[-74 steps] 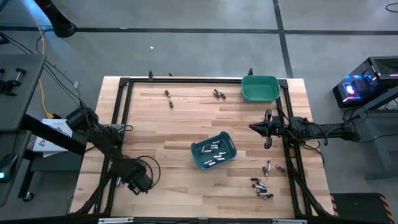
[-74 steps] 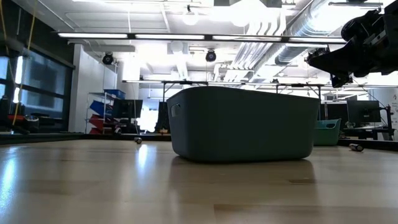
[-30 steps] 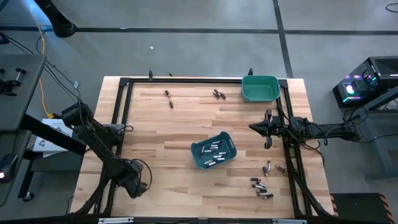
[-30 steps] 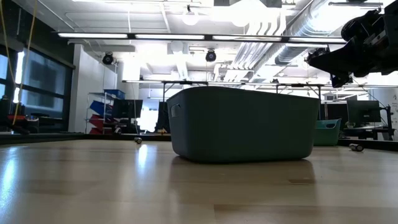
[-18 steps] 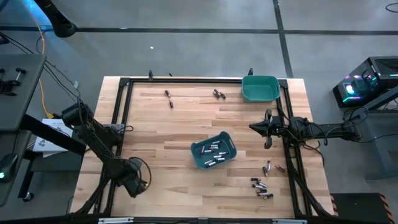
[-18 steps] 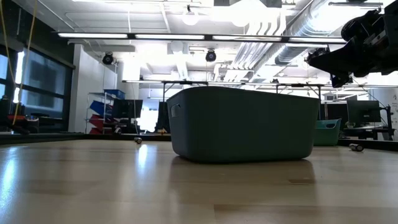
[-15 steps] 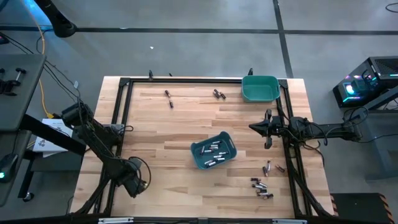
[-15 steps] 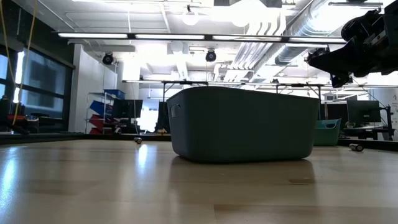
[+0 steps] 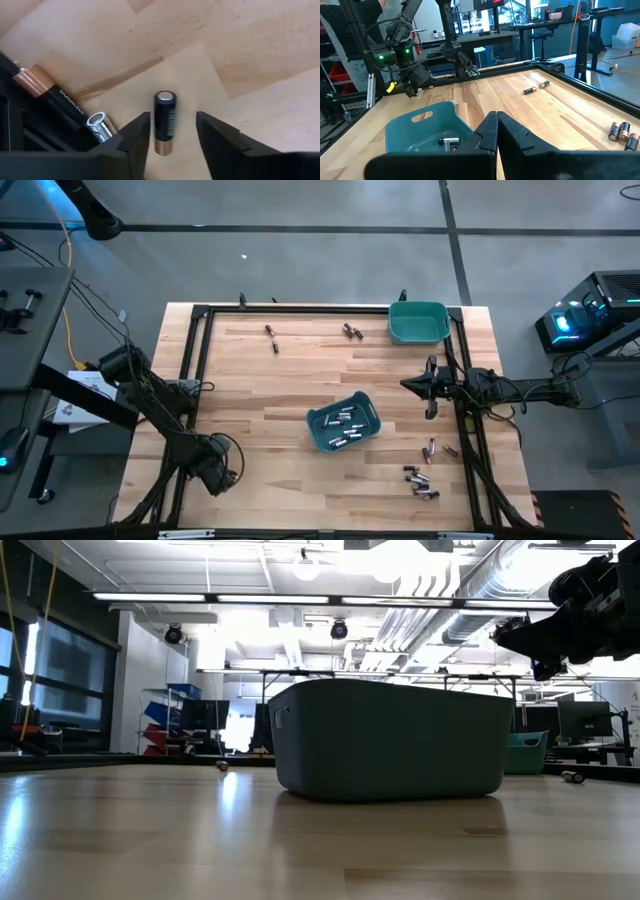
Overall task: Sort batteries
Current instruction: Put the black battery into the blue bin
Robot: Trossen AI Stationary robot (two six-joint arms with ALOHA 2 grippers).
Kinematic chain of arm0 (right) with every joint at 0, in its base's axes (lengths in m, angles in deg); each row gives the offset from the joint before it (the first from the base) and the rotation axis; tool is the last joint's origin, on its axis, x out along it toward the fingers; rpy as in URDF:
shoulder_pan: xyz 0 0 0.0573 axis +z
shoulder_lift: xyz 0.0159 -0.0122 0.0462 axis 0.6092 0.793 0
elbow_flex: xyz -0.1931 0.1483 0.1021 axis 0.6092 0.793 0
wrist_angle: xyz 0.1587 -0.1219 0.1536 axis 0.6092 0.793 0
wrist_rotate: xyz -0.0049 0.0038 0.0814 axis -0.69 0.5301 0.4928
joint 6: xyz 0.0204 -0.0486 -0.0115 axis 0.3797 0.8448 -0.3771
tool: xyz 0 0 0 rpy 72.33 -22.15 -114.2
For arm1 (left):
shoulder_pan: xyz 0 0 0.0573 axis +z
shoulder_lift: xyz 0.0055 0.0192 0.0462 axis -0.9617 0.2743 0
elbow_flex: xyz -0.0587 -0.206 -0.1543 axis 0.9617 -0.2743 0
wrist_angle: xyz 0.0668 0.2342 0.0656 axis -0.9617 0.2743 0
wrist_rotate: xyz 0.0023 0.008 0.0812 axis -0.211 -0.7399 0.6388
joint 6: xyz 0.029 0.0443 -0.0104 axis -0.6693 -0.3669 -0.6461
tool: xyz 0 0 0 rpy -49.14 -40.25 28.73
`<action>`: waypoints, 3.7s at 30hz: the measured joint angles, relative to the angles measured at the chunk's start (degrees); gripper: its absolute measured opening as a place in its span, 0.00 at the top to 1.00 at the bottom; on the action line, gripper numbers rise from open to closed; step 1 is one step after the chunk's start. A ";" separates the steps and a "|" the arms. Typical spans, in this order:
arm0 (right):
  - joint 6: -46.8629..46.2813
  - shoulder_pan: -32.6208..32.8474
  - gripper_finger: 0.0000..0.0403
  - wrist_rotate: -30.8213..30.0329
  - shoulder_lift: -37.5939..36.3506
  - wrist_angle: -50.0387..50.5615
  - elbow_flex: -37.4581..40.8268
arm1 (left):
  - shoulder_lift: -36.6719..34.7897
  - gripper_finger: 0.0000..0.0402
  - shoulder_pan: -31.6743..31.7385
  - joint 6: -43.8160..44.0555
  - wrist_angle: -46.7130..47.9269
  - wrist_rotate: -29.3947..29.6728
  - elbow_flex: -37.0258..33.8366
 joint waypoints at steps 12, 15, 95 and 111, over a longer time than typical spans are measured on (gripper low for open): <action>-0.01 -0.01 1.00 -0.01 0.00 0.01 0.00 | -0.02 0.97 3.91 -4.34 1.03 18.88 6.71; -0.01 -0.01 1.00 0.01 -0.02 0.01 0.00 | 0.00 1.00 9.53 -14.58 3.62 26.03 13.83; -17.98 -0.16 1.00 -10.26 0.38 -10.26 -0.01 | 11.41 0.88 26.36 -105.94 -72.43 41.46 4.67; -29.36 19.61 1.00 -1.97 30.55 24.29 -28.24 | 11.41 0.89 27.41 -107.08 -72.49 41.94 4.67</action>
